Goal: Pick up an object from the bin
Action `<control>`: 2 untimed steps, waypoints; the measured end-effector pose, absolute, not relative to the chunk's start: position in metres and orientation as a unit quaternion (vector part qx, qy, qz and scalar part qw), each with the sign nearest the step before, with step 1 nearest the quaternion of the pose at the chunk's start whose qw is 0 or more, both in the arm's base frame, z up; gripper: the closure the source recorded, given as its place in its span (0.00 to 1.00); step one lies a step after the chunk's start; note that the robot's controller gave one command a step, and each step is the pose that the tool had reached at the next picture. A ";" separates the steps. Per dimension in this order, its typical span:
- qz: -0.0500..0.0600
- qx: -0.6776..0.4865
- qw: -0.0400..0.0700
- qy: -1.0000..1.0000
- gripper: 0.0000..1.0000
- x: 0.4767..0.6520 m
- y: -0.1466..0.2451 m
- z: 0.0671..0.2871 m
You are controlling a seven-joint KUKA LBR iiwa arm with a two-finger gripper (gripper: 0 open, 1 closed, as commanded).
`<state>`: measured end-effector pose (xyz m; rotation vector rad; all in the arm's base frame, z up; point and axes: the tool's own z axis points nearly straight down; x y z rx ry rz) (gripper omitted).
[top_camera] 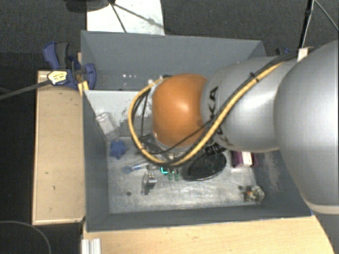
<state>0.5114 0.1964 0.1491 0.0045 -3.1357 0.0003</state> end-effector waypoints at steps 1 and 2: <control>-0.001 0.117 -0.003 -0.993 0.00 0.543 0.136 0.072; -0.002 0.114 -0.007 -0.993 1.00 0.546 0.138 0.075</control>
Offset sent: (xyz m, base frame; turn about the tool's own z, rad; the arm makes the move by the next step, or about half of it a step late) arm 0.0301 -0.0603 -0.0791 -0.2335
